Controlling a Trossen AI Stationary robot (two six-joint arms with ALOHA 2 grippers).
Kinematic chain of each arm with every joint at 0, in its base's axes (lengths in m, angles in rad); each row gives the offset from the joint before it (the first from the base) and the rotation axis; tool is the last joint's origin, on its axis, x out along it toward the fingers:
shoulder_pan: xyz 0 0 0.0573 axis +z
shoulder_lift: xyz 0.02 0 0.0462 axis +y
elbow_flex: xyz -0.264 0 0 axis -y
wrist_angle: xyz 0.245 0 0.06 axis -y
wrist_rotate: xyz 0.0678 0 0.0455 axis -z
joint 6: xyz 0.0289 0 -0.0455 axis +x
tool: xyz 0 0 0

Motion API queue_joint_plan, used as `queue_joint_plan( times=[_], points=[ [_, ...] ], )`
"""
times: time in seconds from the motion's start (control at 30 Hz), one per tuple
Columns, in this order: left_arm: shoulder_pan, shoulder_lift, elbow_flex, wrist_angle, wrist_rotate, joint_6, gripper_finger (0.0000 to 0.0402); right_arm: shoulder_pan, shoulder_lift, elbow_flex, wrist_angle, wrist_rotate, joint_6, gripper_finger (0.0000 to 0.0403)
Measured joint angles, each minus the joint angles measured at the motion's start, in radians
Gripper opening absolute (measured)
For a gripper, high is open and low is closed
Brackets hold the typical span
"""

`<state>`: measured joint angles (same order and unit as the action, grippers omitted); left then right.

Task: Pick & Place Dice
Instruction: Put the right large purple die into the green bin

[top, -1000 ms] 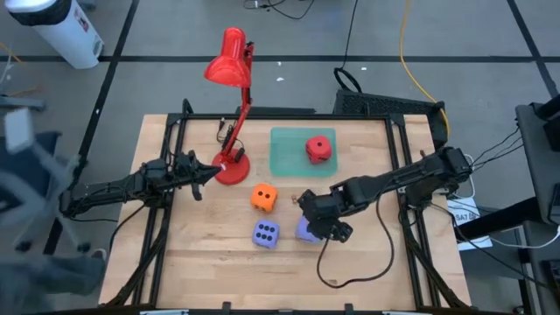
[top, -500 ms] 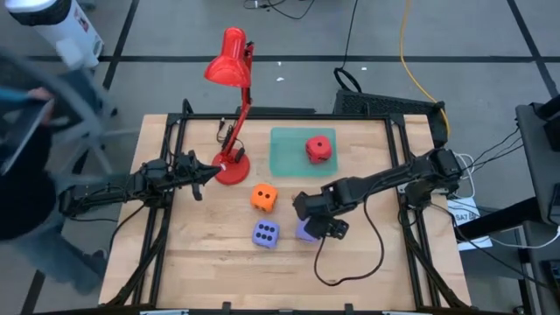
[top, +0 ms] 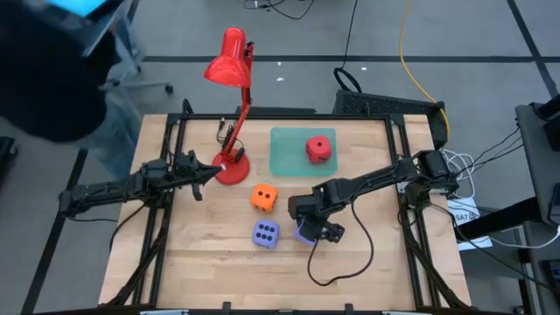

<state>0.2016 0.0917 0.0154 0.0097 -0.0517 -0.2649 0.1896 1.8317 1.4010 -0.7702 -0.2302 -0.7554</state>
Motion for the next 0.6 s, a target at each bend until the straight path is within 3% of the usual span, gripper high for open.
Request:
queue_joint_plan(
  times=[0.3,0.6],
  points=[
    [0.0,0.0,0.0,0.0,0.0,-0.011,0.0021,-0.034,-0.001,-0.047,0.052,-0.067,0.117,0.04],
    [0.0,0.0,0.0,0.0,0.0,-0.009,0.0021,-0.027,0.0,-0.098,0.12,-0.071,0.107,0.04]
  ],
)
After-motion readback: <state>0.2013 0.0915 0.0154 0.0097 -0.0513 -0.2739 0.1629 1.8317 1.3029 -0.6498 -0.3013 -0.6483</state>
